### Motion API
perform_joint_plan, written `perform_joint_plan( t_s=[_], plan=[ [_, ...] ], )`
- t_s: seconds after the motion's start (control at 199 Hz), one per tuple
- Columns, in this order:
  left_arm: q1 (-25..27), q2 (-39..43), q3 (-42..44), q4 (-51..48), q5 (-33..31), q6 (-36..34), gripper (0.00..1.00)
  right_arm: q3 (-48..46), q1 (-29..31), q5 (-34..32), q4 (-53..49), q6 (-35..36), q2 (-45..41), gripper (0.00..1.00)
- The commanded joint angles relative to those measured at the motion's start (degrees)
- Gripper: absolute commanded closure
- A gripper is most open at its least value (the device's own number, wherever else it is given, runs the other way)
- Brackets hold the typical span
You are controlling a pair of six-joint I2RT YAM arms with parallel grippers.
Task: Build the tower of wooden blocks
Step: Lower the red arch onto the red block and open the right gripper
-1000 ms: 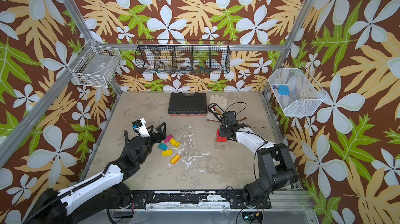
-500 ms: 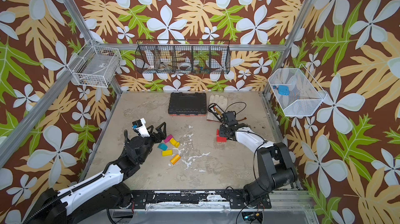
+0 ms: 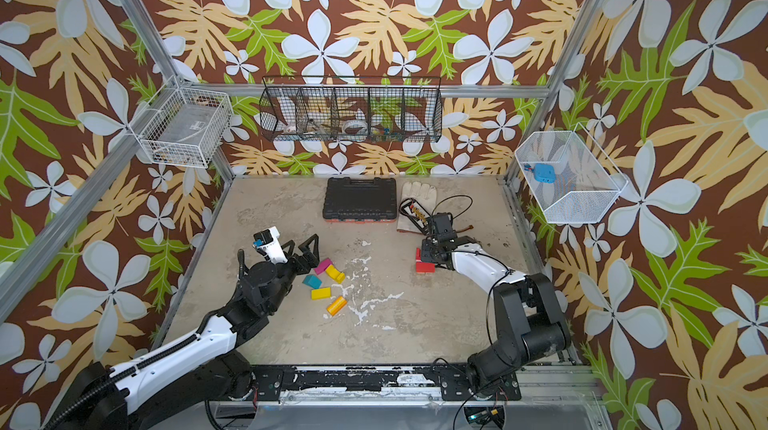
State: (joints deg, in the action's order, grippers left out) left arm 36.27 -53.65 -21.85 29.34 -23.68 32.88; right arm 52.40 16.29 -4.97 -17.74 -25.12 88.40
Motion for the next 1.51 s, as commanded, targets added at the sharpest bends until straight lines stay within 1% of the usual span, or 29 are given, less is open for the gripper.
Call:
perform_joint_plan(
  t_s=[0.0,0.402,0.753,0.889,0.954,1.059,1.124,1.28,1.345,1.501],
  plan=[
    [-0.1,0.1,-0.4,1.3,0.0,-0.7,0.07,0.4,0.0,-1.1,-0.5,1.0,0.2,1.00],
    [-0.1,0.3,-0.4,1.4,0.1,-0.6,0.08,0.0,0.1,-1.0,-0.5,1.7,-1.1,1.00],
    [-0.1,0.2,-0.4,1.3,0.1,-0.6,0.08,0.5,0.0,-1.1,-0.8,1.7,0.0,1.00],
    [-0.1,0.3,-0.4,1.3,0.2,-0.6,0.08,0.6,0.0,-1.3,-1.0,1.6,0.3,0.92],
    [-0.1,0.2,-0.4,1.3,0.3,-0.6,0.08,0.7,0.0,-1.6,-1.2,1.5,0.2,0.86],
    [-0.1,0.2,-0.4,1.3,0.2,-0.5,0.08,0.6,0.0,-1.7,-1.1,1.4,0.0,0.81],
    [-0.1,0.1,-0.4,1.4,0.3,-0.5,0.08,0.6,0.0,-2.0,-1.2,1.3,-0.1,0.76],
    [-0.1,0.2,-0.4,1.4,0.2,-0.5,0.08,0.6,0.0,-2.5,-1.5,1.0,-0.7,0.71],
    [-0.1,0.2,-0.3,1.3,0.3,-0.5,0.07,0.2,0.0,-2.8,-1.4,0.9,-1.7,0.68],
    [-0.1,0.1,-0.4,1.3,0.1,-0.4,0.07,-2.1,0.3,-4.6,0.0,0.1,-7.4,0.55]
  ],
)
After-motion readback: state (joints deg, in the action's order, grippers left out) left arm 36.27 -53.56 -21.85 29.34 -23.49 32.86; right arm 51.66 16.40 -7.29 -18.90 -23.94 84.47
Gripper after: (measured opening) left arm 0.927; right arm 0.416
